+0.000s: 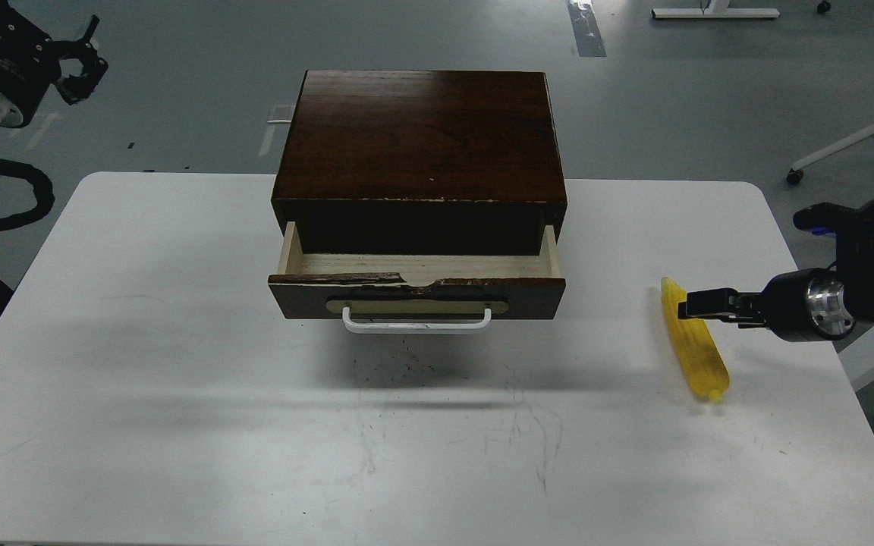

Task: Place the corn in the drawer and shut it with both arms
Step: 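Reach the right gripper down to the yellow corn and grasp it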

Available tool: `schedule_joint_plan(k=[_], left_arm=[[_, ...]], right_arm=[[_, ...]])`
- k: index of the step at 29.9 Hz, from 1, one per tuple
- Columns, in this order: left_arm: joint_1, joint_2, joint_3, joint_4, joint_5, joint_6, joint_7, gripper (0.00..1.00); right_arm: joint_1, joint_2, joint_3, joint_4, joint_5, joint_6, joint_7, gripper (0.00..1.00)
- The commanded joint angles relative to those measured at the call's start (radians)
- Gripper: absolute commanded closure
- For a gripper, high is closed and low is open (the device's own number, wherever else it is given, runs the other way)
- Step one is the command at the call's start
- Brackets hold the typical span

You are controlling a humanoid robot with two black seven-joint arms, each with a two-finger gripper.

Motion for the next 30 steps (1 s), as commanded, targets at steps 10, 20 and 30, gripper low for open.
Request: schedule_joint_plan(k=[10, 20, 30], left_arm=[[0.022, 0.012, 0.002, 0.008, 0.002, 0.0, 0.001, 0.02], [0.024, 0.023, 0.001, 0.008, 0.002, 0.0, 0.001, 0.02], [0.024, 0.032, 0.001, 0.008, 0.001, 0.0, 0.001, 0.02]], right_arm=[[-0.054, 0.082, -0.007, -0.059, -0.055, 0.0, 0.001, 0.23], [-0.048, 0.078, -0.016, -0.076, -0.055, 0.0, 0.001, 0.83], [0.156, -0.062, 0.003, -0.059, -0.055, 0.0, 0.004, 0.91]])
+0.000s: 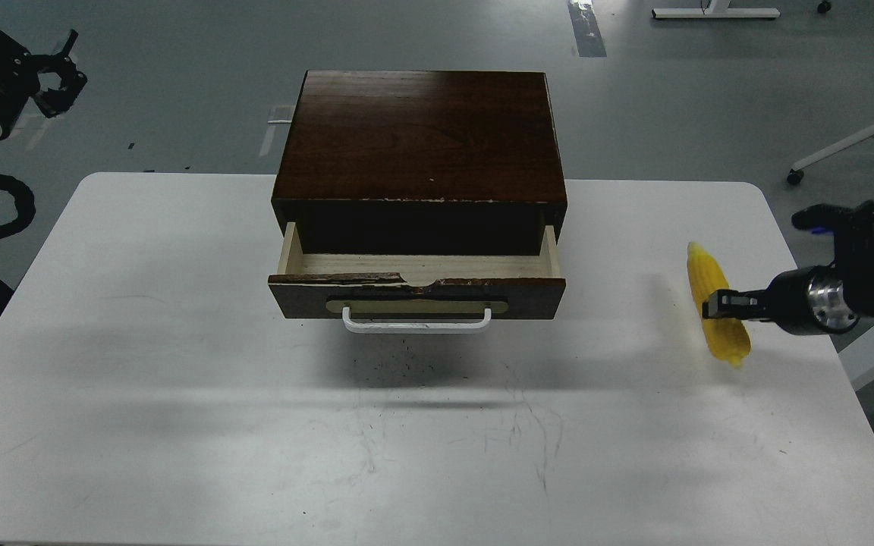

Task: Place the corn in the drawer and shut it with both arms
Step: 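Reach the right gripper down to the yellow corn and grasp it, then lift the corn with the right gripper up and away from the table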

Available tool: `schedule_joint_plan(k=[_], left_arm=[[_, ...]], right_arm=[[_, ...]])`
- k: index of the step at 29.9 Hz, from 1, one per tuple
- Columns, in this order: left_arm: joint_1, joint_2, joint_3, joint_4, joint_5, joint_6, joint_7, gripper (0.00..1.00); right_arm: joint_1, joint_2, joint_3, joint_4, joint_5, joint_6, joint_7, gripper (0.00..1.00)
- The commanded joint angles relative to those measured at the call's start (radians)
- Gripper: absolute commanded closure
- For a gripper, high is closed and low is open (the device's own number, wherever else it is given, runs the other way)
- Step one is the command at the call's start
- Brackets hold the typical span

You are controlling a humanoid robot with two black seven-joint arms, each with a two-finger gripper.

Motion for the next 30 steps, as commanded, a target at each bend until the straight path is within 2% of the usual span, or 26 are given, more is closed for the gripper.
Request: schedule_joint_plan(k=[1, 9, 13, 19, 25, 30], left_arm=[[0.0, 0.0, 0.0, 0.002, 0.0, 0.0, 0.0, 0.02], [-0.003, 0.011, 0.003, 0.0, 0.007, 0.0, 0.008, 0.02], [-0.025, 0.02, 0.003, 0.008, 0.007, 0.0, 0.015, 0.02], [-0.025, 0.023, 0.011, 0.005, 0.009, 0.0, 0.037, 0.02], [-0.025, 0.036, 0.012, 0.005, 0.009, 0.0, 0.037, 0.02], [-0.025, 0.039, 0.012, 0.003, 0.009, 0.0, 0.035, 0.02]], right_arm=[[0.145, -0.046, -0.001, -0.001, -0.004, 0.0, 0.003, 0.92], [0.478, -0.043, 0.002, 0.015, -0.024, 0.0, 0.011, 0.94], [0.561, 0.048, -0.001, 0.051, -0.068, 0.0, 0.011, 0.95], [0.588, 0.165, 0.002, 0.145, -0.185, 0.0, 0.017, 0.95], [0.589, 0.287, -0.003, 0.186, -0.237, 0.0, 0.018, 0.95], [0.578, 0.351, -0.007, 0.3, -0.496, 0.0, 0.018, 0.96]])
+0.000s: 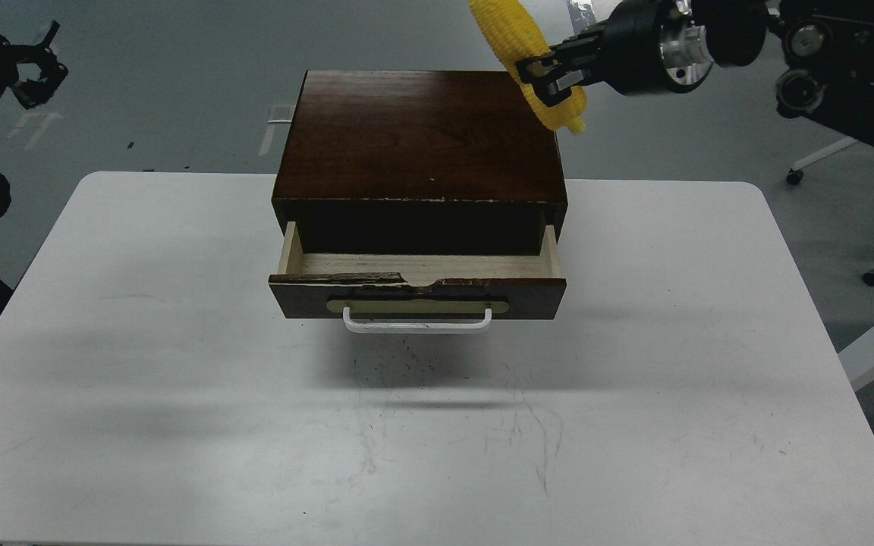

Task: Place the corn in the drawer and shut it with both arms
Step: 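Lift the corn with the right gripper up and away from the table, then lower the corn into the open drawer and open the right gripper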

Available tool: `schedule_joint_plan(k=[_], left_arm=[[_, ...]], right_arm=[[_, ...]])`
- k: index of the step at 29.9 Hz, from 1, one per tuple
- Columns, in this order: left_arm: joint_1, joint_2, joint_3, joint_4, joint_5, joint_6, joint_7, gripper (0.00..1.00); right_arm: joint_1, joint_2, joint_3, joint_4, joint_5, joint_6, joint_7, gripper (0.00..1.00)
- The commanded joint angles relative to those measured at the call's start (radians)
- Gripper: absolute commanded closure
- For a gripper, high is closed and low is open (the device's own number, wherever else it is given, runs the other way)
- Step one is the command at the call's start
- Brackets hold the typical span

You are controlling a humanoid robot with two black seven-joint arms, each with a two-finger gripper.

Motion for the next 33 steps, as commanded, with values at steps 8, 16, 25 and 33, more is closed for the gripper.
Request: schedule_joint_plan(k=[8, 16, 25, 33], left_arm=[[0.004, 0.0, 0.001, -0.001, -0.002, 0.0, -0.003, 0.02], [0.004, 0.0, 0.001, -0.001, -0.002, 0.0, -0.004, 0.02], [0.01, 0.001, 0.0, -0.001, -0.002, 0.0, -0.006, 0.02], [0.014, 0.0, 0.0, 0.0, -0.002, 0.0, -0.011, 0.02]], right_arm=[[-0.02, 0.05, -0.098, 0.247, -0.358, 0.0, 0.0, 0.99], [-0.04, 0.133, -0.187, 0.241, -0.473, 0.0, 0.0, 0.99], [-0.098, 0.168, -0.186, 0.219, -0.549, 0.0, 0.0, 0.84], [-0.089, 0.18, -0.181, 0.206, -0.544, 0.0, 0.0, 0.47]])
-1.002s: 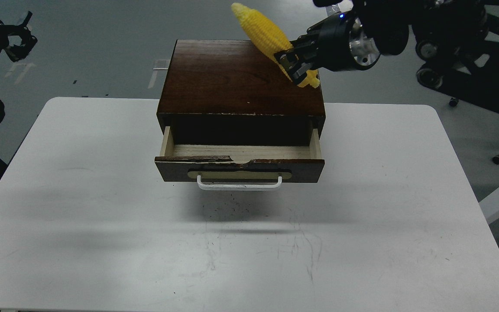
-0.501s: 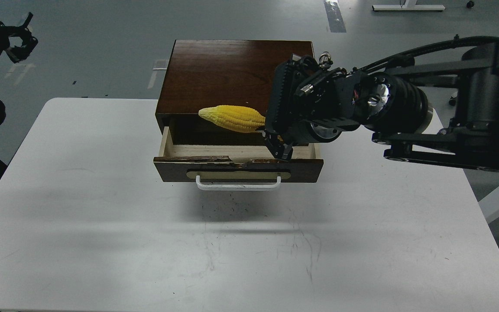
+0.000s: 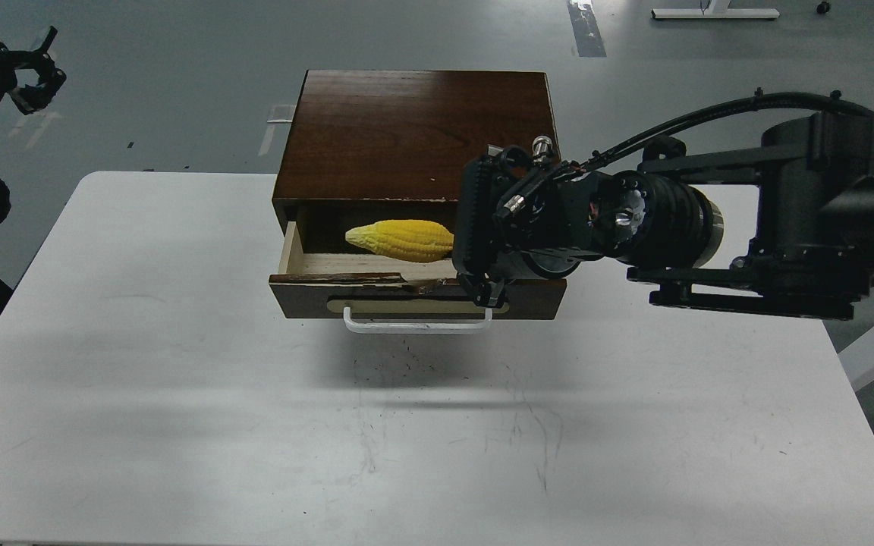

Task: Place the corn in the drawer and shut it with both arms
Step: 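Lower the corn into the open drawer and open the right gripper, then withdraw the right arm up and away from the drawer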

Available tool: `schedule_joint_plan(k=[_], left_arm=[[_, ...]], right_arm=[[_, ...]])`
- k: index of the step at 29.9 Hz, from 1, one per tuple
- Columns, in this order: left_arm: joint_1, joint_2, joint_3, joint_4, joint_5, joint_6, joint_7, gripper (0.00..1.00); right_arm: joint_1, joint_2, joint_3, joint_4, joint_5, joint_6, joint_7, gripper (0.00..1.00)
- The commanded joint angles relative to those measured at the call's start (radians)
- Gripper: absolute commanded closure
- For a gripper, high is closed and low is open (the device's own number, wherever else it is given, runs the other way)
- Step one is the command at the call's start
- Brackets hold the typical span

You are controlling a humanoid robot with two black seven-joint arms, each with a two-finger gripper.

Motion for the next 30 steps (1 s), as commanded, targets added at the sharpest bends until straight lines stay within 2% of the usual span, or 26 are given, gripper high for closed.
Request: schedule_joint_plan(k=[1, 6, 15, 20, 23, 26, 30], left_arm=[[0.0, -0.001, -0.002, 0.0, 0.0, 0.0, 0.0, 0.02], [0.001, -0.002, 0.0, 0.0, 0.0, 0.0, 0.003, 0.02], [0.0, -0.002, -0.002, 0.0, -0.001, 0.0, -0.002, 0.02], [0.001, -0.002, 0.003, -0.011, 0.002, 0.0, 0.005, 0.02], [0.0, -0.001, 0.003, -0.011, 0.011, 0.0, 0.008, 0.02], [-0.002, 0.001, 0.003, -0.014, 0.032, 0.0, 0.009, 0.03], [0.003, 0.028, 0.003, -0.053, 0.067, 0.0, 0.006, 0.05]], right_arm=[[0.002, -0.003, 0.001, -0.003, 0.004, 0.0, 0.0, 0.41], [0.002, -0.003, 0.001, -0.003, 0.005, 0.0, 0.0, 0.31], [0.008, 0.0, 0.004, -0.003, 0.007, 0.0, 0.0, 0.29], [0.011, -0.009, 0.11, -0.023, 0.059, 0.0, 0.0, 0.27], [0.014, -0.018, 0.206, -0.06, 0.186, 0.0, -0.002, 0.2], [0.013, -0.063, 0.324, -0.108, 0.344, 0.0, -0.003, 0.03], [0.013, -0.15, 0.45, -0.158, 0.569, 0.0, -0.005, 0.0]])
